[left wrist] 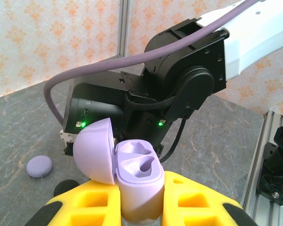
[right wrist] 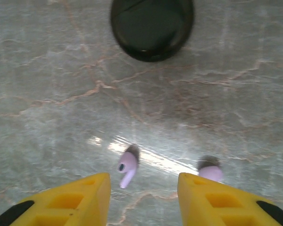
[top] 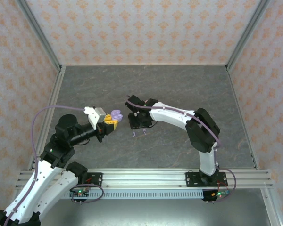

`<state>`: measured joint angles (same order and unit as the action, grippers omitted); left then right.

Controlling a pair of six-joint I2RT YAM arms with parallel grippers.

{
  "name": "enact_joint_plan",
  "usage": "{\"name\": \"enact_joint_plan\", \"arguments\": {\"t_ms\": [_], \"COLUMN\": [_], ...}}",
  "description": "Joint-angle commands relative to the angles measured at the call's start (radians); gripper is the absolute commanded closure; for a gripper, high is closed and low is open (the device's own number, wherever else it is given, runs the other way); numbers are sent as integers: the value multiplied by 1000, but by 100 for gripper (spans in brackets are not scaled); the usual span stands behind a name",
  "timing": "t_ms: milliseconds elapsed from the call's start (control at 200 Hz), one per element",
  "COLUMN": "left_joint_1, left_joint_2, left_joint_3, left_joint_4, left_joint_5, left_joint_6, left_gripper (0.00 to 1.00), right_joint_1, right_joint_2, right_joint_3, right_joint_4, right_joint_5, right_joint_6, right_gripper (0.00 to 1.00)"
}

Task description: Insert the wireless bluetooth earbuds into the charging case

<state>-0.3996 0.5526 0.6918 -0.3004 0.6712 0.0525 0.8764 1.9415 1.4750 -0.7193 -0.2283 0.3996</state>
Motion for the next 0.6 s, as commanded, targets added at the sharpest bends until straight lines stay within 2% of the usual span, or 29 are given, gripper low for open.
{"name": "enact_joint_plan", "arguments": {"t_ms": [0,596], "left_joint_1": [-7,-7], "left_joint_2": [4,18], "left_joint_3": [-12,-8], "left_joint_4": [1,-3], "left_joint_5": [-18,-19], "left_joint_6": [-6,-9], "left_gripper": [100,100], "right_joint_1": [3,1], "right_joint_2": [-10,86], "right_joint_3": [37,10], "right_joint_4": [-100,-142], "right_joint_5": [119,126], "right_joint_6": [-13,-17], "right_gripper": [58,63]}}
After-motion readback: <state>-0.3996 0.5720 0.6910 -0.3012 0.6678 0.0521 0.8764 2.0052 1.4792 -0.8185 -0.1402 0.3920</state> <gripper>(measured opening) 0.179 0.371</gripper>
